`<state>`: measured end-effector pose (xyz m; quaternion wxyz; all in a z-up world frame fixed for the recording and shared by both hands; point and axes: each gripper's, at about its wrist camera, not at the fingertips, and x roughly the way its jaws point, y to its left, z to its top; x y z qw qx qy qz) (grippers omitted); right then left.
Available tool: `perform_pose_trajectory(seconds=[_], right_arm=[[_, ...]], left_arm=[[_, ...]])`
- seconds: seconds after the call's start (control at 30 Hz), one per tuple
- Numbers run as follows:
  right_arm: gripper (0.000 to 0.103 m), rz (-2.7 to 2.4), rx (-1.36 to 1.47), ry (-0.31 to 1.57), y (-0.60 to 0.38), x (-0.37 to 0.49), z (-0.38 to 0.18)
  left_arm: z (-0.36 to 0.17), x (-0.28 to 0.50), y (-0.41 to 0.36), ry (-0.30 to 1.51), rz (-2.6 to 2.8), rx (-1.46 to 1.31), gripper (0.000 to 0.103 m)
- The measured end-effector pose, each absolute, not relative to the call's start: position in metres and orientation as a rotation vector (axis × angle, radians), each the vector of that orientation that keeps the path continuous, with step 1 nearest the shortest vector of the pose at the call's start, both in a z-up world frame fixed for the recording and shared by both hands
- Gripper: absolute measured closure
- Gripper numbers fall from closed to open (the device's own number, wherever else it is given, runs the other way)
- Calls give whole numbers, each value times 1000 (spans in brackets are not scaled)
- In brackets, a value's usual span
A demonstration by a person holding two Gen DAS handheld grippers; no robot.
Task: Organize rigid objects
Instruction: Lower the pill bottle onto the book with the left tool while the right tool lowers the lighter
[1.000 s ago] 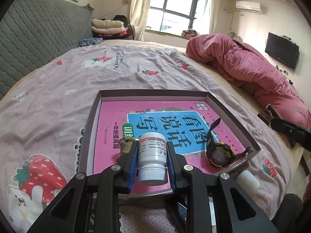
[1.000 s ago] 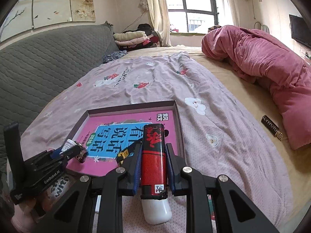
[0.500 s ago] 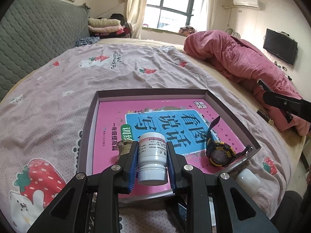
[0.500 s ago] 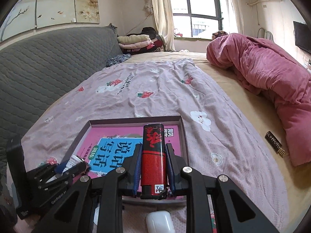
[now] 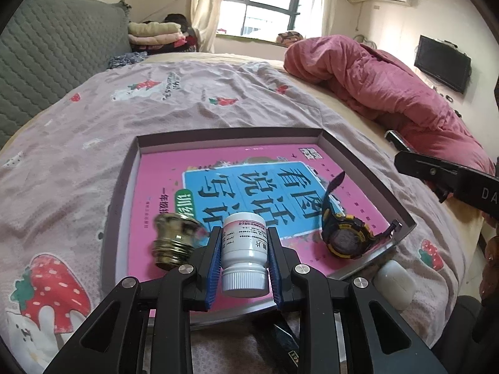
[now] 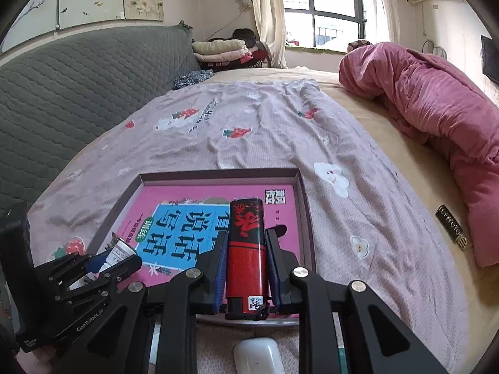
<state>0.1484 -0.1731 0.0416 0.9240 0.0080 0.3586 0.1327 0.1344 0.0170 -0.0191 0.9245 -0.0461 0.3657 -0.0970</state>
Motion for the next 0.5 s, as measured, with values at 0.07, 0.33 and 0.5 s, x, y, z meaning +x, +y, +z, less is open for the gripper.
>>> perform_pose_trajectory(seconds=[0.07,0.33,0.5], right_arm=[[80,276,21,748,-173,149,38],[80,270,27,780,-174,154,28],[80,263,31,802,-174,158,21]], left_arm=[[-21,135,16,762,-205,-94,76],[-33,144,20,814,-206,-117,76],[-40,150,27,843,-200,-146,76]])
